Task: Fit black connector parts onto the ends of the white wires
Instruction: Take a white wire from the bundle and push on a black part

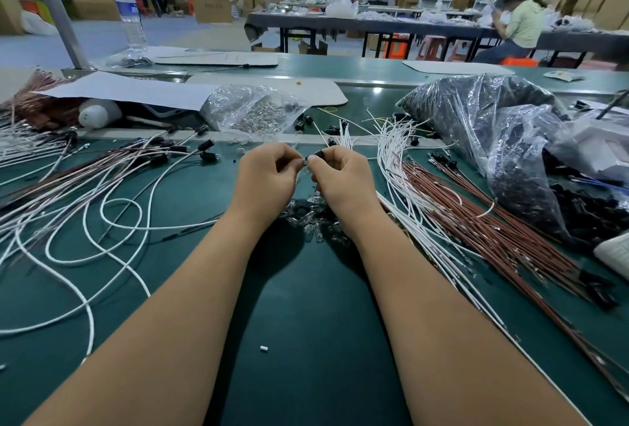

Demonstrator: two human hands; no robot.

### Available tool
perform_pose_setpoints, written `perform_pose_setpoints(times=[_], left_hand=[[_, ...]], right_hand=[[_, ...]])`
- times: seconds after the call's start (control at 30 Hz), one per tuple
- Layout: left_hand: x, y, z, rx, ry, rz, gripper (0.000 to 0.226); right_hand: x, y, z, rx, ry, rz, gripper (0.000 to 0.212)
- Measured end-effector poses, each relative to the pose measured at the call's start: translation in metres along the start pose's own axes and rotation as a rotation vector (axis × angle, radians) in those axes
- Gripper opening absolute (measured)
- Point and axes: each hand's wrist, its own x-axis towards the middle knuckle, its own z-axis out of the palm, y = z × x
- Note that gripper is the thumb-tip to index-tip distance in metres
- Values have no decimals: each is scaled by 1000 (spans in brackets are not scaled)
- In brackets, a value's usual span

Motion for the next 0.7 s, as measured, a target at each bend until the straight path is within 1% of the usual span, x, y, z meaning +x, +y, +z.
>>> perform_pose_setpoints(times=[0.13, 0.23, 0.33, 0.43, 0.57, 0.7], left_hand=[[0, 1, 1, 39, 78, 38, 4], [-1, -1, 0, -103, 39, -62, 5], [-1, 0, -1, -218, -12, -153, 4], [-1, 2, -1, -247, -19, -169, 3], [-2, 2, -2, -249, -51, -162, 4], [-1, 2, -3, -254, -37, -153, 11]], right_hand=[[1, 0, 1, 69, 37, 60, 14], [1, 0, 0, 56, 36, 54, 15], [0, 0, -1, 76, -5, 59, 16], [0, 0, 0, 94, -23, 64, 16], [-1, -1, 0, 41, -34, 42, 16], [-1, -1, -1, 60, -57, 56, 16]])
